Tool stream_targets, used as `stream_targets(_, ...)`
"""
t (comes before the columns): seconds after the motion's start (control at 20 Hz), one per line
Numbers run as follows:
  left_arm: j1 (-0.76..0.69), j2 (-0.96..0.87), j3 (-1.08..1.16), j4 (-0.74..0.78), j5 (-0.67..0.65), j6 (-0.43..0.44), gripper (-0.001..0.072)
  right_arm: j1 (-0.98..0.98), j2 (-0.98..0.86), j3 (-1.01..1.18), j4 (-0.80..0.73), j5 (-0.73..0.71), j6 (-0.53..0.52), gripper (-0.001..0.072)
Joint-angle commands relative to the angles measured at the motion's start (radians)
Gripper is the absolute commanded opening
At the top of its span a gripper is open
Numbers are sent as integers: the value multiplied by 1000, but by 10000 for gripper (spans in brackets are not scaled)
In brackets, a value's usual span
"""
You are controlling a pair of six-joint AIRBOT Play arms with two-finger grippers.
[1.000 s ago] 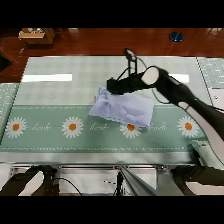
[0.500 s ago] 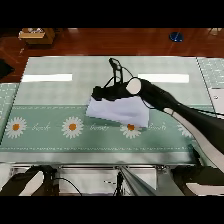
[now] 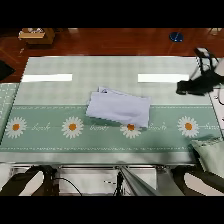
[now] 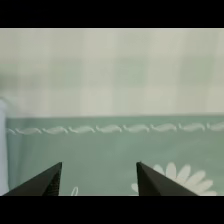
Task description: Fold the shirts.
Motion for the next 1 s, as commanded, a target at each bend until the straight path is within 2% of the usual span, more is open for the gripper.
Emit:
stream_targets(0.0,1,-1,0,5,1,-1,144,-231,40,-203,410,-14,-172,548)
stream_targets(0.05,1,-1,0,4,0,-1,144,-238,40,-269,543,-70,-241,547)
stream_targets(0.15,1,-1,0,4,0,-1,144,-208,39,-393,702,-208,-267,547)
stream_targets(0.3,1,-1,0,4,1,-1,144,-80,-7,-501,745,-309,-295,547)
stream_targets(0.45,1,-1,0,4,0,-1,143,68,-95,-511,837,-364,-368,547)
stream_targets(0.65,1,-1,0,4,0,-1,143,216,-163,-511,954,-487,-372,514)
stream_targets(0.7,1,-1,0,4,0,-1,144,238,-165,-510,974,-507,-380,311)
stream_targets(0.75,1,-1,0,4,0,-1,143,247,-163,-504,980,-504,-380,63)
stream_targets(0.85,1,-1,0,6,0,0,143,248,-138,-468,963,-441,-415,35)
stream_targets(0.95,1,-3,0,11,0,-1,143,246,-61,-391,850,-386,-405,34)
